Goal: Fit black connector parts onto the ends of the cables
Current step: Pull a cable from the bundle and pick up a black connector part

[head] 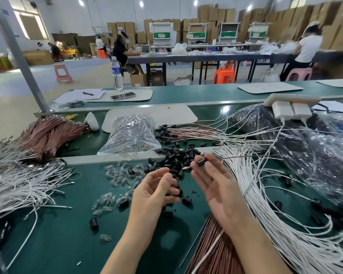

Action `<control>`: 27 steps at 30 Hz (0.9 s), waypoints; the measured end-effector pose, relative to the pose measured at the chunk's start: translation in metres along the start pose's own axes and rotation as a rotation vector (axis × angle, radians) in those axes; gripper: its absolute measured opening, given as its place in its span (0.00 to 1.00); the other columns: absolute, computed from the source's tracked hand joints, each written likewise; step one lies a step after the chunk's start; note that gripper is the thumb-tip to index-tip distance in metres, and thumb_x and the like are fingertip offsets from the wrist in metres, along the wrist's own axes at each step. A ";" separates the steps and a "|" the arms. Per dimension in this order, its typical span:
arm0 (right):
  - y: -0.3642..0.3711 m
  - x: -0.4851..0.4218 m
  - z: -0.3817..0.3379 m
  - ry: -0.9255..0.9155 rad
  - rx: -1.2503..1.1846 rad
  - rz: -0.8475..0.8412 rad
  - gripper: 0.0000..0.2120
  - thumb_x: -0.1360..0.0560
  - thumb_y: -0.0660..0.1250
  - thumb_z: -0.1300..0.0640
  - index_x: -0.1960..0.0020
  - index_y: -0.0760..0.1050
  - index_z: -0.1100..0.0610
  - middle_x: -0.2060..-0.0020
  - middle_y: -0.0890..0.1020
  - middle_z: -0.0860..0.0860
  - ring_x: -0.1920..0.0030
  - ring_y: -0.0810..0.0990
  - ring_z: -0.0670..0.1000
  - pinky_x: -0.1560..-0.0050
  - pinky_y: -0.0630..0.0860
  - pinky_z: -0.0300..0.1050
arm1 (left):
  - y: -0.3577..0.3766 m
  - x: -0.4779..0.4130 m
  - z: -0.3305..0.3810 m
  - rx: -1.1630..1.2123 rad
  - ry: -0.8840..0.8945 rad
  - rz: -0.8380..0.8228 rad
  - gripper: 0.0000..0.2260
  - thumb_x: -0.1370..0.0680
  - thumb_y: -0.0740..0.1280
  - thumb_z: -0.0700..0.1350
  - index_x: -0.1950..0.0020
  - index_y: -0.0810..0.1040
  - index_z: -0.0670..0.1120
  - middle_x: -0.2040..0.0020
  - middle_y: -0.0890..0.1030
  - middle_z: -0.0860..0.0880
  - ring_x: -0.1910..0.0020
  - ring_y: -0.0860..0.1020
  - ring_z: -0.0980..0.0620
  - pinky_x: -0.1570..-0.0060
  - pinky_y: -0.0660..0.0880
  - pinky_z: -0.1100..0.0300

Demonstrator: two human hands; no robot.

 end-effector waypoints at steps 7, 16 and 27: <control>-0.040 -0.001 -0.057 -0.487 -0.010 0.366 0.12 0.18 0.59 0.67 0.48 0.79 0.54 0.55 0.85 0.52 0.51 0.85 0.52 0.42 0.81 0.47 | 0.036 0.000 0.001 -0.440 0.058 -0.160 0.06 0.18 0.67 0.50 0.49 0.81 0.49 0.60 0.84 0.51 0.66 0.81 0.52 0.67 0.79 0.61; -0.062 0.002 -0.067 -0.606 -0.064 0.609 0.10 0.20 0.61 0.67 0.49 0.79 0.55 0.59 0.84 0.51 0.56 0.84 0.52 0.47 0.82 0.45 | 0.159 -0.059 -0.017 -1.191 0.064 -0.388 0.18 0.18 0.63 0.49 0.62 0.73 0.38 0.62 0.79 0.38 0.65 0.76 0.41 0.61 0.75 0.52; -0.061 -0.001 -0.070 -0.509 -0.193 0.529 0.10 0.18 0.60 0.66 0.49 0.78 0.55 0.60 0.85 0.51 0.58 0.84 0.51 0.49 0.82 0.44 | 0.169 -0.065 -0.014 -1.062 -0.126 -0.363 0.10 0.15 0.58 0.45 0.50 0.74 0.40 0.50 0.84 0.38 0.61 0.82 0.42 0.55 0.82 0.49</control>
Point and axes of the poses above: each hand's wrist, its own x-axis away from the middle knuckle, its own y-axis out of the palm, z = x × y, the point moved 4 cm from there along -x, towards the middle knuckle
